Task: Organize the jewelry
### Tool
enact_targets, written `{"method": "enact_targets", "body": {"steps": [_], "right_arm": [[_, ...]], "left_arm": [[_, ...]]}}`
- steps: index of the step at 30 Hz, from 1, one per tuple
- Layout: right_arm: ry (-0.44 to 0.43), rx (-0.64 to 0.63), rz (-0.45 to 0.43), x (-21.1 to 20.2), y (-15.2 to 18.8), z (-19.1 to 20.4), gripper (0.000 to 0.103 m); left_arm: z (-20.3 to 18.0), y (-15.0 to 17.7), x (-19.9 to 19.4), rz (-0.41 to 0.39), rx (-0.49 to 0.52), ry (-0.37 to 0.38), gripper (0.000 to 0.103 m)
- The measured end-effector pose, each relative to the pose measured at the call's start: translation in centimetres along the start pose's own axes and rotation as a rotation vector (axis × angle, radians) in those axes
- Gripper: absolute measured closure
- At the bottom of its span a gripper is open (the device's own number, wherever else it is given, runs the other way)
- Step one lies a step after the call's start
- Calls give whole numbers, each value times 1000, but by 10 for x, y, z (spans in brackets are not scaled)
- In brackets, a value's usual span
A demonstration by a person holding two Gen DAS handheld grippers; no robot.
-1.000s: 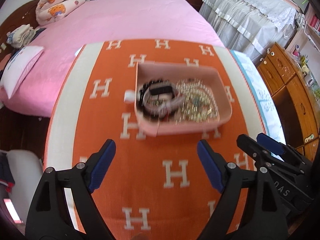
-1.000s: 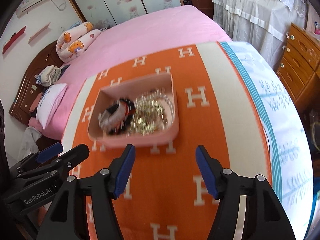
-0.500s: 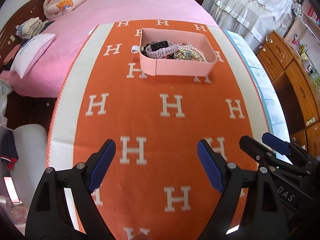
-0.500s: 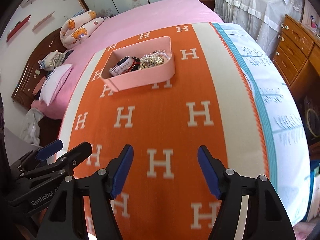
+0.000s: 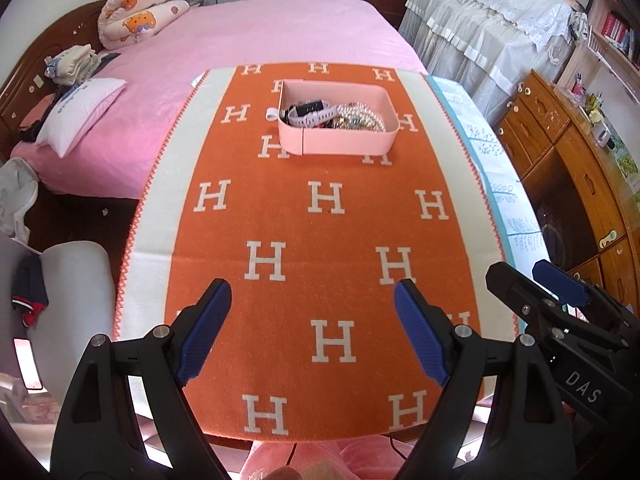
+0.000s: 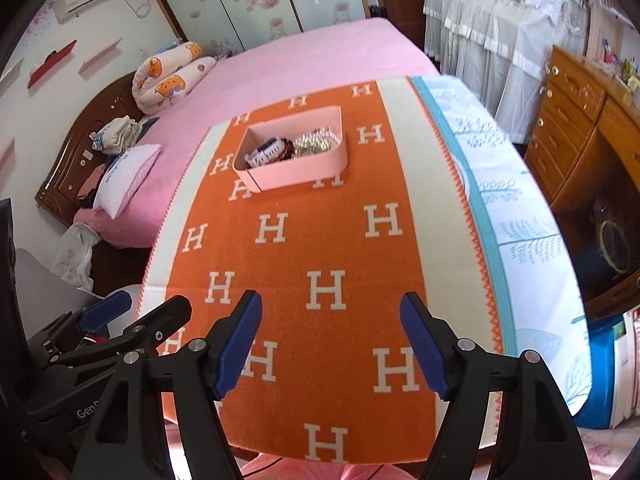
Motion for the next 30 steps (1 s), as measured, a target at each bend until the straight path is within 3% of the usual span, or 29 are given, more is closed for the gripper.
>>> {"method": "enact_targets", "body": {"steps": [15, 30], "right_arm": [[21, -21, -112, -55, -30, 5, 30], [27, -32, -131, -61, -44, 8, 30]], "left_arm": [[-12, -27, -47, -79, 19, -16, 21], [-15, -38, -53, -88, 18, -34, 21]]}}
Point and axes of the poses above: each gripper's, at about its wrist camera, not at the fingertips, and x roughly the way its jaws point, z to its left, y to its underside, the point moved 7 cm from there along x, roughly the way its jaws point, and after that the axes turned 9 degrees about -z, right-handed, at the moved point
